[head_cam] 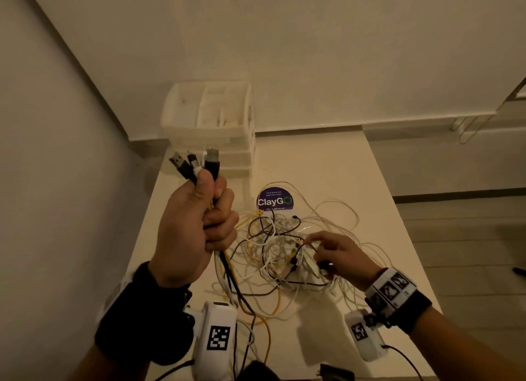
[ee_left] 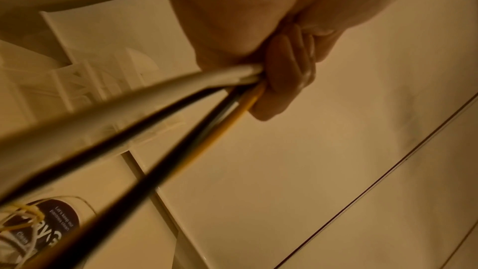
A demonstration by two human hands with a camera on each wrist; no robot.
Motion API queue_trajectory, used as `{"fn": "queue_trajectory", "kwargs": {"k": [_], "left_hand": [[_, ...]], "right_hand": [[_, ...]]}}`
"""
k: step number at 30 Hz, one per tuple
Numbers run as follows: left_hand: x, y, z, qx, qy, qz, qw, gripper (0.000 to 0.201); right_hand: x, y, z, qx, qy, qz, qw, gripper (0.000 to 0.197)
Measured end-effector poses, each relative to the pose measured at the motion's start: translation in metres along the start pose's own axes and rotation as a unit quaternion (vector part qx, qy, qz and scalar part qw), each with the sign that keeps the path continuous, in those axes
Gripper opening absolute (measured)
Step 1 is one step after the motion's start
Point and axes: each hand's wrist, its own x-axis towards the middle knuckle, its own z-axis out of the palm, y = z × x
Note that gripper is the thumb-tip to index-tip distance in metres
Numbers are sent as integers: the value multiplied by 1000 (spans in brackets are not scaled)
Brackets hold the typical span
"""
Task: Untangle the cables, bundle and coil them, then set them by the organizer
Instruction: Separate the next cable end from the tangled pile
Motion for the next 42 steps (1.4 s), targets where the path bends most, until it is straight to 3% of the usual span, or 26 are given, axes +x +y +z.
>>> {"fn": "queue_trajectory", "kwargs": {"k": [2, 5, 7, 10, 12, 14, 16, 17, 20, 23, 27, 32, 36, 42], "left_hand": [[1, 1, 2, 0, -2, 1, 1000, 42], [4, 3, 4, 5, 6, 0, 1000, 38], [6, 4, 2, 5, 11, 1, 1000, 36], [7, 6, -4, 14, 20, 4, 1000, 35], [8, 7, -9, 36, 23, 8, 999, 34], [8, 8, -13, 55, 20, 11, 998, 34], [9, 9, -16, 54, 16, 7, 998, 37], [9, 10, -17, 55, 18, 8, 998, 38], [10, 16, -21, 62, 25, 14, 998, 39], [12, 19, -24, 84, 24, 34, 996, 39], [8, 21, -22, 136, 16, 68, 988, 27], [5, 17, -12, 181, 16, 67, 981, 17], [9, 9, -15, 169, 48, 42, 983, 22], [12, 0, -19, 160, 73, 98, 980, 40]], "right_hand": [[-14, -24, 3, 14, -13, -30, 999, 22], [-30, -53, 7, 51, -75, -61, 994, 28], [-38, -69, 13, -22, -91, -119, 988, 30], [-44, -90, 28, -233, 19, -270, 934, 17], [-38, -107, 40, -192, 97, -320, 923, 17], [-24, -131, 48, 2, 154, -274, 949, 19], [-17, -163, 52, 155, 179, -232, 944, 21], [-16, -178, 52, 169, 181, -237, 939, 23], [-23, -206, 62, 75, 146, -272, 948, 25], [-41, -208, 94, -38, 94, -263, 959, 31], [-60, -193, 137, -40, 66, -256, 964, 35], [-57, -184, 153, -93, 129, -274, 948, 31], [-56, -179, 151, -199, 112, -287, 930, 32], [-58, -161, 147, -195, 130, -313, 920, 32]]}}
